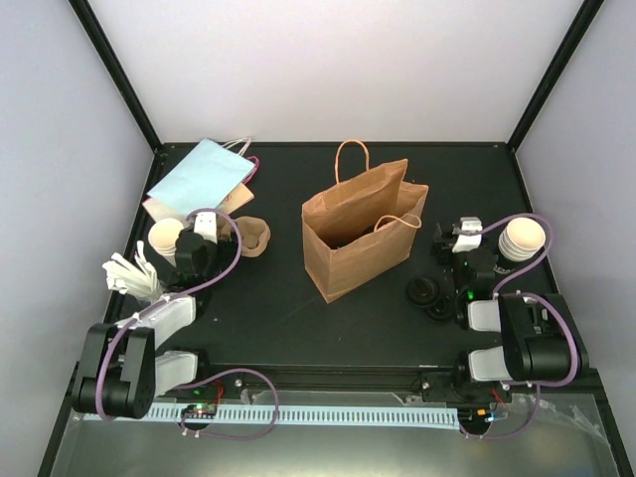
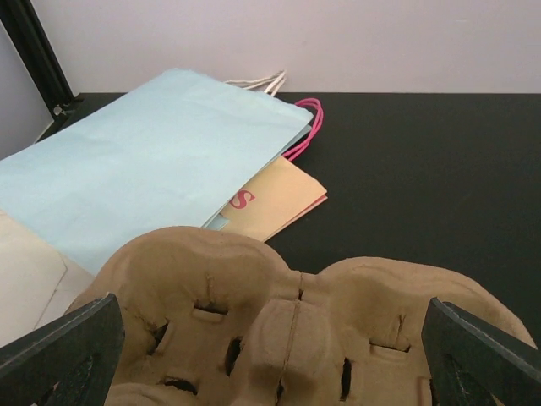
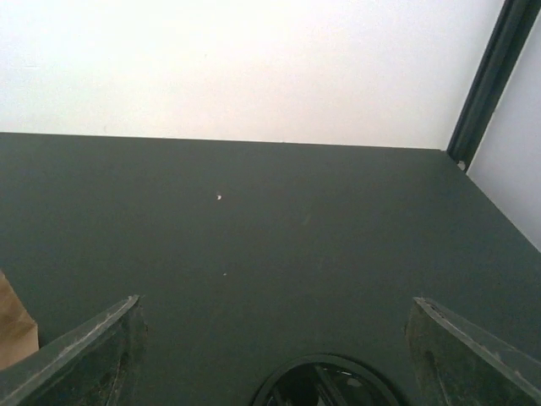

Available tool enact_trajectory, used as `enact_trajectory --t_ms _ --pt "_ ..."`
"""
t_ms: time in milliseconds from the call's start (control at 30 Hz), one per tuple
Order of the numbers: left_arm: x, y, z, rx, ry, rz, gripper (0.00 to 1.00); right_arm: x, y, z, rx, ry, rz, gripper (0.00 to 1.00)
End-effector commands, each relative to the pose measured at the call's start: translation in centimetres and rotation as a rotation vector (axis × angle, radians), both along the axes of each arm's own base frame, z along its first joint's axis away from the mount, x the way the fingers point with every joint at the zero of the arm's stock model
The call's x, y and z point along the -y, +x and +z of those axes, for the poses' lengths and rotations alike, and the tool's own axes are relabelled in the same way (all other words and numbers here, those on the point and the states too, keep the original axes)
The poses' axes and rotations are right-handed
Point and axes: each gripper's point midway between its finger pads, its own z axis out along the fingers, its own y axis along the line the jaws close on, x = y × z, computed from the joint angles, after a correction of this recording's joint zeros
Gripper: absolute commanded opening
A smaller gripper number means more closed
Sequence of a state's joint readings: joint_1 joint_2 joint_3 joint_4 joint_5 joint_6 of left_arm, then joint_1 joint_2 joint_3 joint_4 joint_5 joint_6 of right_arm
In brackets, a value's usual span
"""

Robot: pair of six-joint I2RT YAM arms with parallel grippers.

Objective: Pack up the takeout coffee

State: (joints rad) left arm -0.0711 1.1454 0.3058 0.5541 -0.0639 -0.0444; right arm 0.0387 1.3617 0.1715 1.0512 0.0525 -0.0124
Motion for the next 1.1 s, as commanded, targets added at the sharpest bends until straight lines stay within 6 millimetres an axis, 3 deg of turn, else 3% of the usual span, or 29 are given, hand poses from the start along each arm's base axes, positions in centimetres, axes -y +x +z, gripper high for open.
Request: enact_trajectory --t_ms 0,100,467,700,1067 --pt "-0.1 1.3 2.6 0.113 0.020 -0.005 0.99 -0.7 1.0 2.6 0.098 -0.012 0.044 0.86" --pt "-0.2 1.8 2.4 0.099 0.033 -0.009 0.99 -0.5 2.1 2.5 0.066 -0.011 0.029 1.00" --pt "-0.3 2.0 3.4 0.164 0.093 -0.032 0.99 0.3 2.4 2.3 0.043 0.003 -0.017 1.00" --pt "0.4 2.1 1.3 0.180 0.106 -0.094 0.99 0.3 2.4 2.3 0.044 0.003 -0.018 1.00" --pt "-0.4 3.0 0.9 0.139 0.081 -0.062 0.99 0.3 2.4 2.3 0.043 0.003 -0.017 1.00"
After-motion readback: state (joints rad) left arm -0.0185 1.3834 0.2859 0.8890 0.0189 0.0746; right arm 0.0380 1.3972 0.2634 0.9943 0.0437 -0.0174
